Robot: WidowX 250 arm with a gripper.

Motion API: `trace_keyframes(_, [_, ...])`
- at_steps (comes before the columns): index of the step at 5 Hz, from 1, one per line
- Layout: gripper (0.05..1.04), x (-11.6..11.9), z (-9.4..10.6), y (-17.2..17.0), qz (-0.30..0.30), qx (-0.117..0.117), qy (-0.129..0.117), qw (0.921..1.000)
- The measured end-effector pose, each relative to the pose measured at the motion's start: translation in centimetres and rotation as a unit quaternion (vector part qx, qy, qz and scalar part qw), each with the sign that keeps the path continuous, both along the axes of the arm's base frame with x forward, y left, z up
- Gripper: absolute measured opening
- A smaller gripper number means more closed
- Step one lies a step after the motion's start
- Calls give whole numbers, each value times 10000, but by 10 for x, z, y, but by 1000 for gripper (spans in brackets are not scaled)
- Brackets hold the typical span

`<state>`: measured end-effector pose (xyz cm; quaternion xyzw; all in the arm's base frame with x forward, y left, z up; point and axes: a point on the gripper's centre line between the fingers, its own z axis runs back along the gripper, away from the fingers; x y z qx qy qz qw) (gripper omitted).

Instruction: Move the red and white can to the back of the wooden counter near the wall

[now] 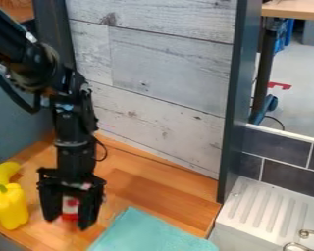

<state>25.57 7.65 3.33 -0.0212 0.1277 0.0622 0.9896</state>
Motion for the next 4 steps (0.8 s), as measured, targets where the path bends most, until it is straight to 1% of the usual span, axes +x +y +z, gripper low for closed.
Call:
trace_keyframes(1, [1001, 31, -6, 12, 90, 18, -43, 9999])
trace_keyframes(2, [1001, 69, -5, 21, 196, 26, -217, 9996])
trace_keyframes(3, [1001, 102, -1, 25, 244, -94, -427, 9987])
trace_keyframes(4, [1001, 125, 5, 37, 336, -197, -549, 9977])
